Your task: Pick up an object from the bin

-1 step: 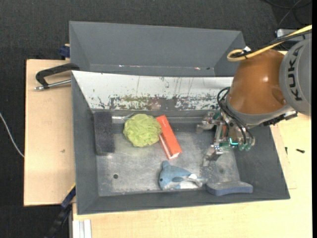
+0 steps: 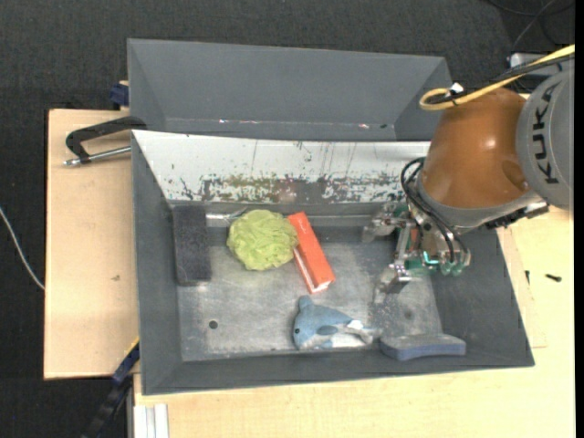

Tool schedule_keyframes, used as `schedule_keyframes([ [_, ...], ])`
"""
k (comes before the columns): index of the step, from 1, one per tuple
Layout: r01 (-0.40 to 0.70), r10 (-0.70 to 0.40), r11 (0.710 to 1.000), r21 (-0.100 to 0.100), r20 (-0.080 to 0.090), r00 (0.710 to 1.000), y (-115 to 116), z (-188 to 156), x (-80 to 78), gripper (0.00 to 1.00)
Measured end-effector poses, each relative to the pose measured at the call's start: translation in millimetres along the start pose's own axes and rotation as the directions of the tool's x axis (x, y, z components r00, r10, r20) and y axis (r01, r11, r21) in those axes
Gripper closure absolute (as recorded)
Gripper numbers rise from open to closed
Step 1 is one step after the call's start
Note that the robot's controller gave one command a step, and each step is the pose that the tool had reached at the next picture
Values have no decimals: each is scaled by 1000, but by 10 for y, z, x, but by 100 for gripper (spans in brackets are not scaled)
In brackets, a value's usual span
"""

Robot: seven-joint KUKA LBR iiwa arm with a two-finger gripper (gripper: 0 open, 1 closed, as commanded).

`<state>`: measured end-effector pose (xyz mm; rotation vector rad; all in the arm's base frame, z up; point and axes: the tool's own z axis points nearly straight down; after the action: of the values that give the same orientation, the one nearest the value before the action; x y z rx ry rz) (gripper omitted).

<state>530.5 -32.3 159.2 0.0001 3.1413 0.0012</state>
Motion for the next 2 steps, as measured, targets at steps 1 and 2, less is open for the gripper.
schedule_keyframes([
  [1, 174, -174, 985, -1, 0, 985, 1135, 283, 272, 100],
  [2, 174, -174, 985, 0, 0, 985, 1132, 283, 271, 100],
])
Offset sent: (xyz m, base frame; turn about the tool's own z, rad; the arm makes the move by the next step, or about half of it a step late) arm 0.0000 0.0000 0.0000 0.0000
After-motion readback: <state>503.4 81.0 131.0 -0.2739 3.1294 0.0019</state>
